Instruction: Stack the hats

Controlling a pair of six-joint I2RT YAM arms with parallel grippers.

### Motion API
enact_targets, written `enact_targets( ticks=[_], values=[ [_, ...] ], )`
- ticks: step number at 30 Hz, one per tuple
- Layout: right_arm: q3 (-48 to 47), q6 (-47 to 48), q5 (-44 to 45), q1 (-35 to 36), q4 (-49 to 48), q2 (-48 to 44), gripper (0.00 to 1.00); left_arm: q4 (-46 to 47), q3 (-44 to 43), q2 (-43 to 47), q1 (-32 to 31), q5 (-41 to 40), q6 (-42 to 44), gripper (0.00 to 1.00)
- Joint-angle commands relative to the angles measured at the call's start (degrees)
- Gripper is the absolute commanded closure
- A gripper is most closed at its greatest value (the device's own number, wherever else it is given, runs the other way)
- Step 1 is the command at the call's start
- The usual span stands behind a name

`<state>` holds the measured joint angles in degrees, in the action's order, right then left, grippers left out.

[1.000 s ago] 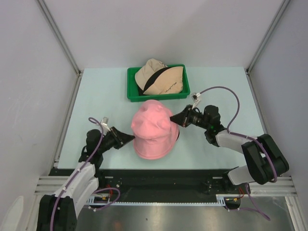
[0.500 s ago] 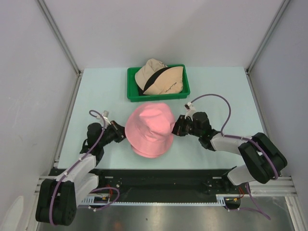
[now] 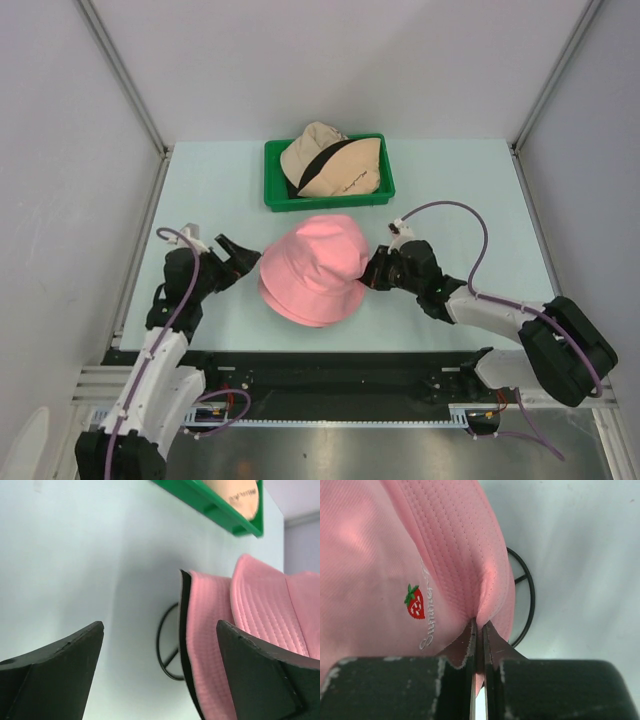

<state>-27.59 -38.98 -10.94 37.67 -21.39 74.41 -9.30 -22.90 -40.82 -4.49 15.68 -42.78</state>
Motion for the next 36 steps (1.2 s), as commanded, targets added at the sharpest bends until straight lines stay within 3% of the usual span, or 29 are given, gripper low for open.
enact_targets(
  ticks=[1,7,11,21,30,36],
  values=[
    [0.4,0.7,4.1,1.0,6.2,-3.7,1.0,-11.3,-3.2,5.7,2.4,-6.3,2.7,0.01],
    [-0.2,1.2,4.8,1.3,7.2,-5.3,1.0,-13.8,-3.2,9.5,2.4,-3.7,0.4,0.09],
    [-0.6,1.5,5.1,1.7,7.3,-4.8,1.0,-8.3,-2.8,12.4,2.4,2.2,-3.3,0.18],
    [-1.5,1.6,5.9,3.6,7.2,-3.3,1.0,-0.5,-4.7,11.7,1.0,13.0,-4.2,0.25],
    [-3.0,1.9,6.9,5.1,8.0,-2.4,1.0,1.7,-3.2,8.6,-2.4,15.4,-4.4,0.3],
    [-3.6,2.0,7.8,5.8,9.1,-3.0,1.0,-2.4,-3.8,5.8,-6.7,11.7,-2.7,0.32]
  ],
)
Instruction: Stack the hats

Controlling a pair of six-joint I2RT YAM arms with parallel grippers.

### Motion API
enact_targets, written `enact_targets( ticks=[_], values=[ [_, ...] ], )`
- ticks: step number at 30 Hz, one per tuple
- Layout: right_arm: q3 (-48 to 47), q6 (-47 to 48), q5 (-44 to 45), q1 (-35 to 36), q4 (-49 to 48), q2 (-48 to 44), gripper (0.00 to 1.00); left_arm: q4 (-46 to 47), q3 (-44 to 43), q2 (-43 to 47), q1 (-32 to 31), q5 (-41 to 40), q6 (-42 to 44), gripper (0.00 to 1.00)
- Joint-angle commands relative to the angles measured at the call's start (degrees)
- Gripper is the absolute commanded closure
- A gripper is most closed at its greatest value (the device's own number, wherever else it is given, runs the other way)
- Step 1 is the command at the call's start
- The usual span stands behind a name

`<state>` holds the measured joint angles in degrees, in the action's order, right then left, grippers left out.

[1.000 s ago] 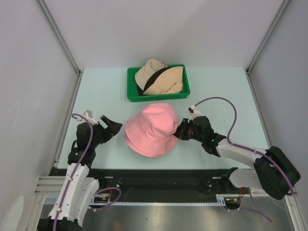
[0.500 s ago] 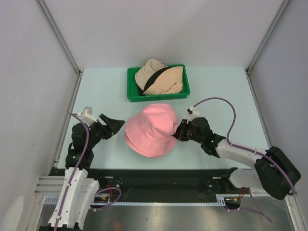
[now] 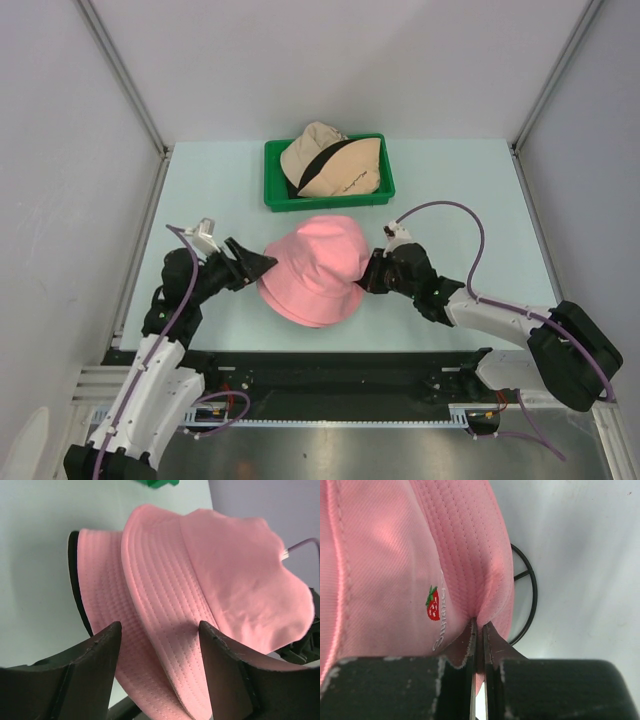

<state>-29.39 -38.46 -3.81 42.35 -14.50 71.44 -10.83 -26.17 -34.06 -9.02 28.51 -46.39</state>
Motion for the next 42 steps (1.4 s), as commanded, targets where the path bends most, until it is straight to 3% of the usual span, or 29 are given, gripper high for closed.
enact_targets(
  ticks=[1,3,6,7,11,15,20,30,35,36,39,40,42],
  values=[
    [-1.9,1.5,0.8,1.2,2.3,-0.1,1.0,-0.1,0.1,-0.8,-2.4,-1.2,0.9,0.32],
    [-2.1,1.5,1.0,1.4,2.5,0.0,1.0,2.2,1.1,-0.3,-2.6,-0.2,-1.0,0.36],
    [-2.2,1.5,1.6,1.8,2.8,0.0,1.0,7.2,3.9,1.1,-2.7,0.6,-5.0,0.57],
    [-2.3,1.4,1.8,1.8,3.2,-0.2,1.0,8.0,4.9,1.3,-2.7,0.6,-5.6,0.71],
    [-2.2,0.9,3.2,2.0,5.1,-1.3,1.0,5.6,6.8,0.1,-2.7,-0.8,-5.2,1.0],
    [-1.8,0.6,5.3,2.2,8.4,-3.7,1.0,1.2,9.1,-2.3,-2.7,-7.3,-2.5,1.0],
    [0.6,-0.5,5.7,3.2,9.1,-4.7,1.0,3.5,11.5,-6.7,-2.7,-10.5,-1.3,1.0],
    [4.3,-4.2,5.1,6.3,4.8,0.2,1.0,10.3,11.9,-17.9,-2.7,-14.1,1.0,1.0],
    [4.1,-3.3,5.3,8.3,6.0,-4.3,1.0,10.1,8.4,-18.0,-2.7,-13.3,4.2,1.0],
    [3.6,-2.4,5.7,8.2,8.0,-5.7,0.96,8.9,6.1,-17.8,-2.7,-12.7,5.4,1.0],
    [2.4,-0.3,7.5,7.4,14.1,-13.5,0.71,5.7,1.0,-17.9,-2.7,-11.2,11.0,1.0],
    [1.4,1.0,8.0,7.1,16.6,-15.5,0.5,4.7,-0.4,-18.2,-2.7,-10.9,13.8,1.0],
    [0.8,2.3,9.8,6.3,20.6,-21.2,0.33,4.0,-2.2,-19.5,-2.7,-9.3,14.4,1.0]
  ],
)
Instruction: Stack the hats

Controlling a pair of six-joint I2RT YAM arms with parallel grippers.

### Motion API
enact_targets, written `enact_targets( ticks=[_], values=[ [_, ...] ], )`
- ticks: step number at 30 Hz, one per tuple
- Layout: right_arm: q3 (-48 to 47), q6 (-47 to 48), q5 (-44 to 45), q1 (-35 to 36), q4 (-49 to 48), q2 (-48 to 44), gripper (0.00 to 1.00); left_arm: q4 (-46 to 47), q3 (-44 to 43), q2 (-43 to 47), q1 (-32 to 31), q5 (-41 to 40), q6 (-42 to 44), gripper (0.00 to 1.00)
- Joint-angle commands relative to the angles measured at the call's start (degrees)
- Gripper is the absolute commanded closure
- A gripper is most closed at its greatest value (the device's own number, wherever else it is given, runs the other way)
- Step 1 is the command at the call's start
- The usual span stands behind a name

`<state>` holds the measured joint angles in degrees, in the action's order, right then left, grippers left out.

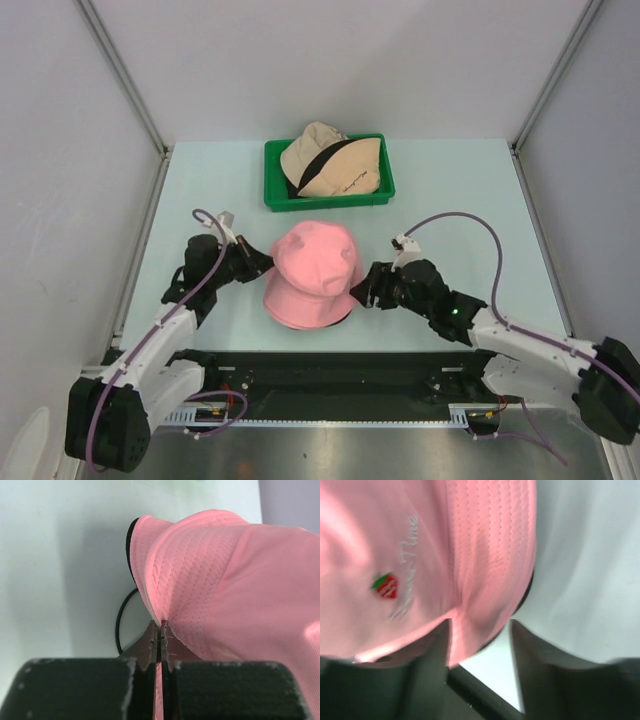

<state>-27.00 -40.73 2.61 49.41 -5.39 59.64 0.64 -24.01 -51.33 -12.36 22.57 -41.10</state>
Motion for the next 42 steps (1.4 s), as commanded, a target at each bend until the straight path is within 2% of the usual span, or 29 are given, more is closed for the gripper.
enact_targets(
  ticks=[1,3,5,7,9,13,26,37,42],
  values=[
    [-2.0,5.7,3.6,-1.4,12.3,-10.8,0.3,-7.2,-4.7,-2.5,0.7,-2.6,9.4,1.0],
    [-2.5,6.5,2.8,-4.2,14.4,-14.8,0.23,-7.9,-5.7,-3.9,0.7,-3.1,9.9,1.0],
    [-3.1,7.7,-1.8,-7.4,14.1,-16.0,0.22,-9.0,-6.4,-4.7,0.7,-4.1,10.4,1.0],
    [-3.1,8.1,-6.2,-13.4,12.7,-15.8,0.22,-8.7,-6.8,-5.2,0.7,-4.7,10.3,0.99],
    [-2.6,8.4,-12.8,-18.5,8.7,-14.8,0.22,-8.6,-7.8,-5.6,0.7,-5.2,10.3,1.0],
    [-2.2,8.1,-19.1,-21.8,1.1,-9.8,0.22,-9.3,-10.6,-7.4,0.7,-7.9,11.6,1.0],
    [5.1,0.3,-28.5,-21.7,-30.3,3.4,0.22,-6.9,-16.1,-16.3,0.7,-10.0,12.5,1.0],
    [3.5,-2.2,-34.9,-21.7,-49.8,18.0,0.22,-4.8,-12.8,-9.7,0.7,-8.0,13.9,1.0],
    [1.4,-2.7,-35.6,-21.5,-52.4,22.7,0.22,-1.5,-9.7,-5.1,0.7,-6.7,14.1,1.0]
  ],
)
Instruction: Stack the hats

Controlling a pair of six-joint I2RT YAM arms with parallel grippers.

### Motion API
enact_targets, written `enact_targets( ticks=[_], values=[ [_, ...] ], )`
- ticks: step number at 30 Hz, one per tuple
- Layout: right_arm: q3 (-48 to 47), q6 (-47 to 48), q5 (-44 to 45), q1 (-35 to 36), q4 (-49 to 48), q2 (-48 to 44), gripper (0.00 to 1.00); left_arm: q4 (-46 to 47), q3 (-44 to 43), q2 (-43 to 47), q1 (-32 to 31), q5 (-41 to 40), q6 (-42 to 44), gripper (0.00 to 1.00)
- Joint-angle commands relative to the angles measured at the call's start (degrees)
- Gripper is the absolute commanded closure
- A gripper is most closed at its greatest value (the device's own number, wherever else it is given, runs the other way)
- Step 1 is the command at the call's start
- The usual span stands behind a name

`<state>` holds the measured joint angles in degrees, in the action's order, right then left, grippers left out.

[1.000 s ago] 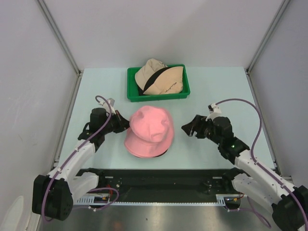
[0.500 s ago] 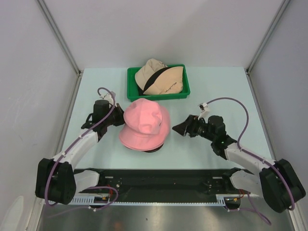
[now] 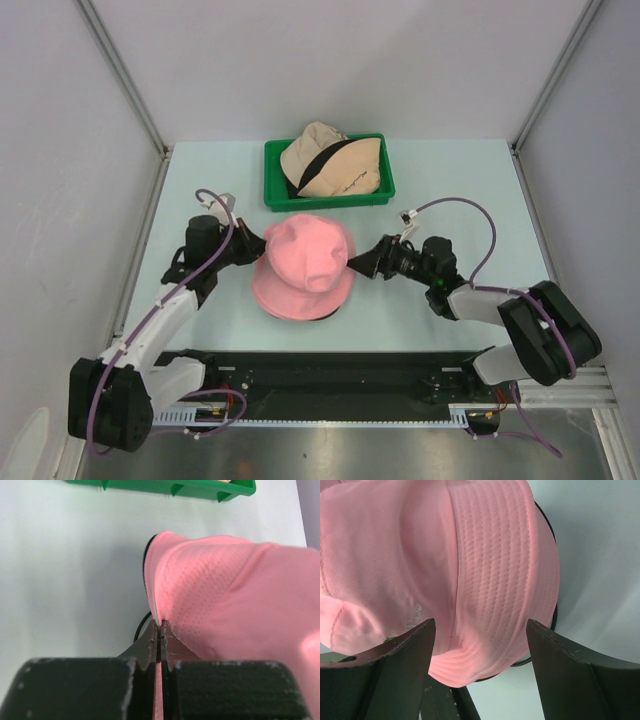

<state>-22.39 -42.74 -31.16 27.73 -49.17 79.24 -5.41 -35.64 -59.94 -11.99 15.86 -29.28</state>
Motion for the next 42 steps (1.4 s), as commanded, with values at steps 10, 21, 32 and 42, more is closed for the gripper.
enact_targets(
  ticks=[10,21,32,42],
  values=[
    [-2.8,-1.7,-3.3,1.6,-18.2,12.2,0.24,11.7,1.5,1.3,-0.2,3.4,1.9,1.0],
    [-0.5,-4.0,-2.0,4.1,-22.6,13.0,0.87,9.0,-6.8,-6.2,-1.3,2.4,1.0,0.78],
    [0.1,-3.1,4.7,9.1,-15.7,10.1,1.0,-13.6,-10.1,8.1,-1.0,-19.5,0.5,0.0],
    [-1.1,-0.3,8.0,10.2,-7.8,6.5,1.0,-25.4,-3.1,22.7,-0.5,-18.1,-4.4,0.0]
  ],
)
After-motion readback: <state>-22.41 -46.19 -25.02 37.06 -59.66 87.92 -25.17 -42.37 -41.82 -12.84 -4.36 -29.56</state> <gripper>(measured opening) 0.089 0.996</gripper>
